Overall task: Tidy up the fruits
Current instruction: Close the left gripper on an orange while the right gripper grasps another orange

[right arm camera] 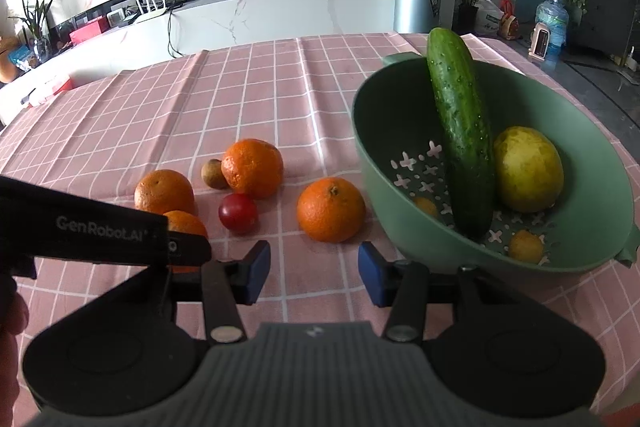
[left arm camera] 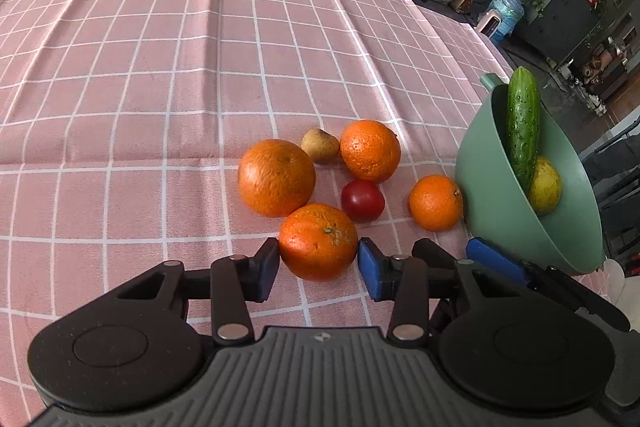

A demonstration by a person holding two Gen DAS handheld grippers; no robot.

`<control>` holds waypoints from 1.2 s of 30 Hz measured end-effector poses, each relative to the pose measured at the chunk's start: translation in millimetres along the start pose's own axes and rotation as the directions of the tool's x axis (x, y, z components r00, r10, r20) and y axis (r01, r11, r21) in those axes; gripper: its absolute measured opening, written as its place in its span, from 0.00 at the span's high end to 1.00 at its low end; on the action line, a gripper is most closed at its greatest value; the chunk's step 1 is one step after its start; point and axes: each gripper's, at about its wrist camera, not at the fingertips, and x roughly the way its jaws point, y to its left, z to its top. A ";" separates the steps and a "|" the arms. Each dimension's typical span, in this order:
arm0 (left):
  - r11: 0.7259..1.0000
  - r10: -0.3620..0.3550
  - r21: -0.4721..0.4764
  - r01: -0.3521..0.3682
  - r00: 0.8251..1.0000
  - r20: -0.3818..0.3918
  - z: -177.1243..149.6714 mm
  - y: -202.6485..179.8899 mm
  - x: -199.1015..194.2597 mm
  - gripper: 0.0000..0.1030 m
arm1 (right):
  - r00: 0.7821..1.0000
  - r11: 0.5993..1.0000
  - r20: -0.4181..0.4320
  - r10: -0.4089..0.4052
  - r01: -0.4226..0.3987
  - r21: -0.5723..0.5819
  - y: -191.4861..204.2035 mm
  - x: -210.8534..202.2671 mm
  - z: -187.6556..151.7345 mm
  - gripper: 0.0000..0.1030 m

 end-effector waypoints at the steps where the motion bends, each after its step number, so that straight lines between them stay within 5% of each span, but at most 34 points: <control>1: 1.000 0.008 -0.003 -0.008 1.000 0.009 -0.3 1.6 -3.9 0.53 | 1.000 1.000 0.009 -0.016 0.016 0.015 1.3 1.1 0.0 0.56; 10: 0.995 0.060 -0.079 -0.058 0.998 0.015 -1.8 24.3 -17.1 0.53 | 0.986 0.966 0.058 -0.157 0.141 0.218 5.6 17.0 -3.7 0.55; 22: 0.995 0.054 -0.090 -0.052 0.998 0.014 -2.4 28.7 -17.3 0.53 | 0.976 0.933 0.070 -0.208 0.177 0.314 15.9 35.9 4.5 0.59; 28: 0.994 0.057 -0.090 -0.055 0.998 0.018 -2.5 29.2 -21.9 0.53 | 0.984 0.948 0.055 -0.171 0.148 0.282 16.5 32.9 3.5 0.60; 36: 0.996 0.067 -0.068 -0.066 0.997 0.024 -3.9 20.4 -38.4 0.53 | 1.000 0.985 -0.010 -0.009 0.010 0.171 13.3 9.2 6.6 0.60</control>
